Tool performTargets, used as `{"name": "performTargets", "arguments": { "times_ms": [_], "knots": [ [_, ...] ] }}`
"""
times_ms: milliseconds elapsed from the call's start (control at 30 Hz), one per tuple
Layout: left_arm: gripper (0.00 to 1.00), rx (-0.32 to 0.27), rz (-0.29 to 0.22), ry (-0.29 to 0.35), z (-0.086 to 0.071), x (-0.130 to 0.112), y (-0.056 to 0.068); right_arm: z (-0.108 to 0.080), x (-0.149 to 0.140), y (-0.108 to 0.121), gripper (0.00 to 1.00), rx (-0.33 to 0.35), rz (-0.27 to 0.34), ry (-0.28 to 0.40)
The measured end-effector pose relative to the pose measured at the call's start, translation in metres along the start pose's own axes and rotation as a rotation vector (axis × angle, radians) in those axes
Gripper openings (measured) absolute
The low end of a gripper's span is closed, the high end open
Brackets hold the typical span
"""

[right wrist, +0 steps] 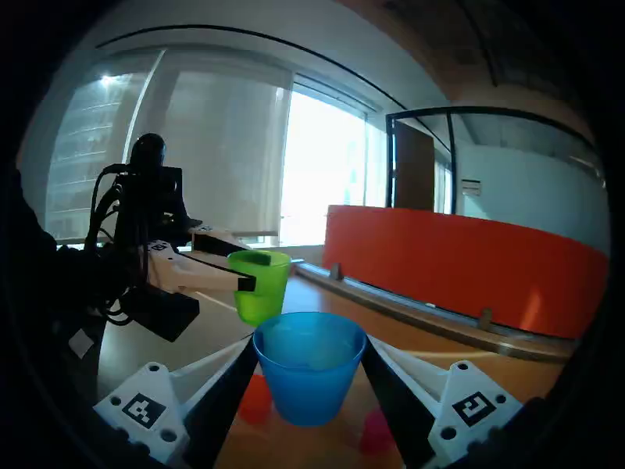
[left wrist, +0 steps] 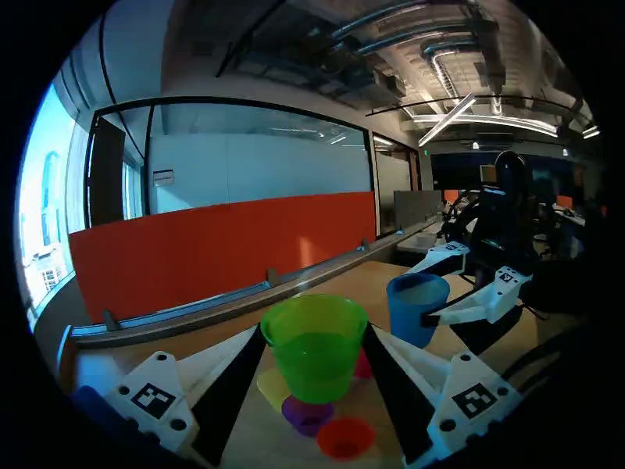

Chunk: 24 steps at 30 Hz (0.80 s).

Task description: Pour water

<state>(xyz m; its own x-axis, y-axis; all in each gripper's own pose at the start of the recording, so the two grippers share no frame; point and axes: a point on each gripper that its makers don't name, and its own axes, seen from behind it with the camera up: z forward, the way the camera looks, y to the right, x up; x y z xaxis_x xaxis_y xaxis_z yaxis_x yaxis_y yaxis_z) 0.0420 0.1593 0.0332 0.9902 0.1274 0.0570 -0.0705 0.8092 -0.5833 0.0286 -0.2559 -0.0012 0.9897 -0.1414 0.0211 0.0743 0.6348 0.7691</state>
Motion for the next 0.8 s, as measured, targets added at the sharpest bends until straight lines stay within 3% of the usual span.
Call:
{"name": "performTargets", "arguments": {
  "times_ms": [300,800],
  "knots": [
    [0.87,0.016,0.027,0.037,-0.003,0.005,-0.004,0.004,0.0,-0.005,0.92,0.024,0.015,-0.004],
    [0.87,0.057,0.172,0.055,-0.008,0.01,-0.008,0.01,-0.005,-0.02,0.92,0.07,0.025,-0.021]
  ]
}}
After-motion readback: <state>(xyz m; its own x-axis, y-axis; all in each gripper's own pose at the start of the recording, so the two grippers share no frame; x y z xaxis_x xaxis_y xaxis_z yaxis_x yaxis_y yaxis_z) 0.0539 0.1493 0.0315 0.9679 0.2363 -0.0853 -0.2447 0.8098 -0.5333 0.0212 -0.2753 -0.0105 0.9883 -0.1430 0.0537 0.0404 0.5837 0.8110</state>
